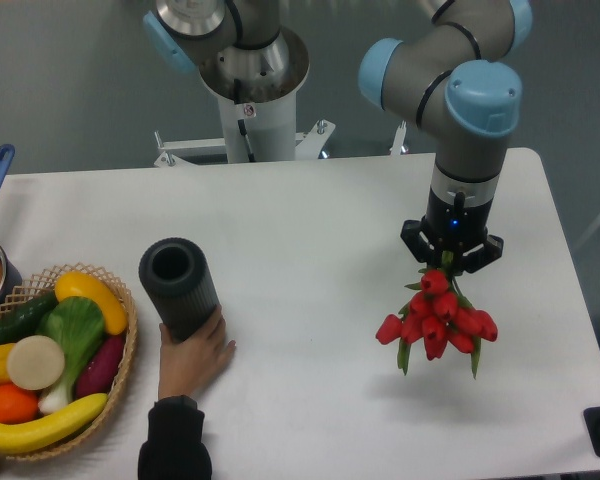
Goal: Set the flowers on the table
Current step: 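Move the gripper holding the red tulips down toward the table surface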
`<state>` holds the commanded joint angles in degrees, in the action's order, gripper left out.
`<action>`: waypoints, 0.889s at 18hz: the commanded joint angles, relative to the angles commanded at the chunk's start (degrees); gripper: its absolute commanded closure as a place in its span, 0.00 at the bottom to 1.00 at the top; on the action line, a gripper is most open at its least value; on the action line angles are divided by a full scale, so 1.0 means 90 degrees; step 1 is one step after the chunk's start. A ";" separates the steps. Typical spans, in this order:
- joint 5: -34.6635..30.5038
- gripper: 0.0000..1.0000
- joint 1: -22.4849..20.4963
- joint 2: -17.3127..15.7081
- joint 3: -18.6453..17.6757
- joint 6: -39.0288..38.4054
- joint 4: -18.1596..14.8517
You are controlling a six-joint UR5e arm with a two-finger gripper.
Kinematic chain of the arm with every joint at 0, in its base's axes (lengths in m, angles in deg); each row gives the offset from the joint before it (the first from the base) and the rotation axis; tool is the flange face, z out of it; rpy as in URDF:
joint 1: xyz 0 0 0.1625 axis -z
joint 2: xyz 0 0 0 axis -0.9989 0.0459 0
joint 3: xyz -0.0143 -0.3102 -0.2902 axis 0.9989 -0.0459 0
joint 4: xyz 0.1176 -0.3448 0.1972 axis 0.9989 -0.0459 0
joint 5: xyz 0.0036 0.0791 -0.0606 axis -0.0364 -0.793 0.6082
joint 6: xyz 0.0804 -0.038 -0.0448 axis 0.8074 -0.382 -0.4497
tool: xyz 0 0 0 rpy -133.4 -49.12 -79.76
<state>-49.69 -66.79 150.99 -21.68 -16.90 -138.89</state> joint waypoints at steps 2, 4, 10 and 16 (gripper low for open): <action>-0.0010 0.92 0.0020 0.0049 -0.0039 0.0000 0.0029; -0.0010 0.90 0.0088 0.0088 -0.0010 -0.0010 0.0029; -0.0010 0.91 0.0204 0.0312 -0.0029 -0.0010 -0.0039; -0.0020 0.81 0.0732 0.0742 -0.0049 -0.0078 -0.0010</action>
<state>-49.87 -60.20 157.67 -22.12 -17.60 -138.97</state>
